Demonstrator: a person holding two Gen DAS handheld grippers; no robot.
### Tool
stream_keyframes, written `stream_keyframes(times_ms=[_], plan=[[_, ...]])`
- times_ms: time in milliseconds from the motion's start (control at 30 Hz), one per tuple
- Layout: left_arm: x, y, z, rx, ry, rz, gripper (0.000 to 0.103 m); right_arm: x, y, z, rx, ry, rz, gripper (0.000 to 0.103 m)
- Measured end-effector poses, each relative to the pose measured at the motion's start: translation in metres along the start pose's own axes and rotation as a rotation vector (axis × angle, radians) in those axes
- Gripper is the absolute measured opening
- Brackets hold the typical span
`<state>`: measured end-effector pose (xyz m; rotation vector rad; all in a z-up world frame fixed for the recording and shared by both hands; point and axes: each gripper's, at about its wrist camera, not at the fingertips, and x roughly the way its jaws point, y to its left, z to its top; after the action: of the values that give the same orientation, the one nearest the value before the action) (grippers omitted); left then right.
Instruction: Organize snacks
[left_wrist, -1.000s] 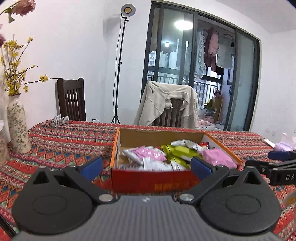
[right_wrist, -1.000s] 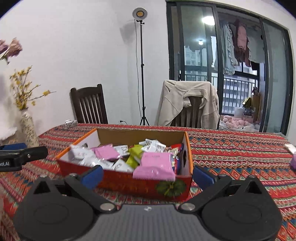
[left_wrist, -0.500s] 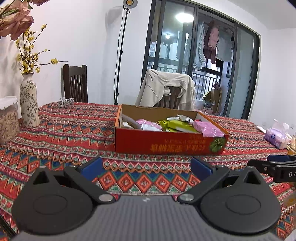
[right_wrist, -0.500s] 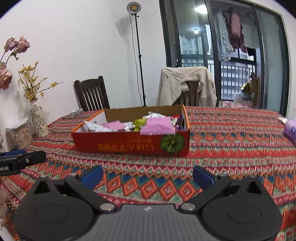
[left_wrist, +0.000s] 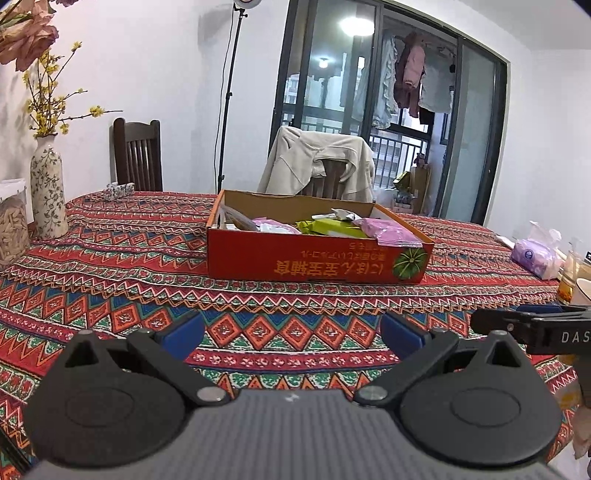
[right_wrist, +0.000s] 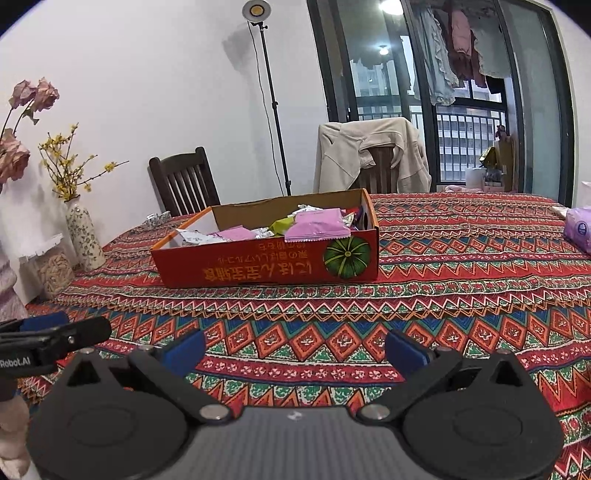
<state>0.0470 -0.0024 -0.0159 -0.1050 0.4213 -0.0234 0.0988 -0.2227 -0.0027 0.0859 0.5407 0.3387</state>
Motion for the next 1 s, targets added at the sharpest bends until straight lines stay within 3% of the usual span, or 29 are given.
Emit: stream_keyframes(times_ms=[1000], plan=[[0.0074,-0.0016,-0.0026,0.002,0.018,-0.002,0.103,0.0029,-0.0026,-0.0005,-0.009,0.002,-0.015,0.103]])
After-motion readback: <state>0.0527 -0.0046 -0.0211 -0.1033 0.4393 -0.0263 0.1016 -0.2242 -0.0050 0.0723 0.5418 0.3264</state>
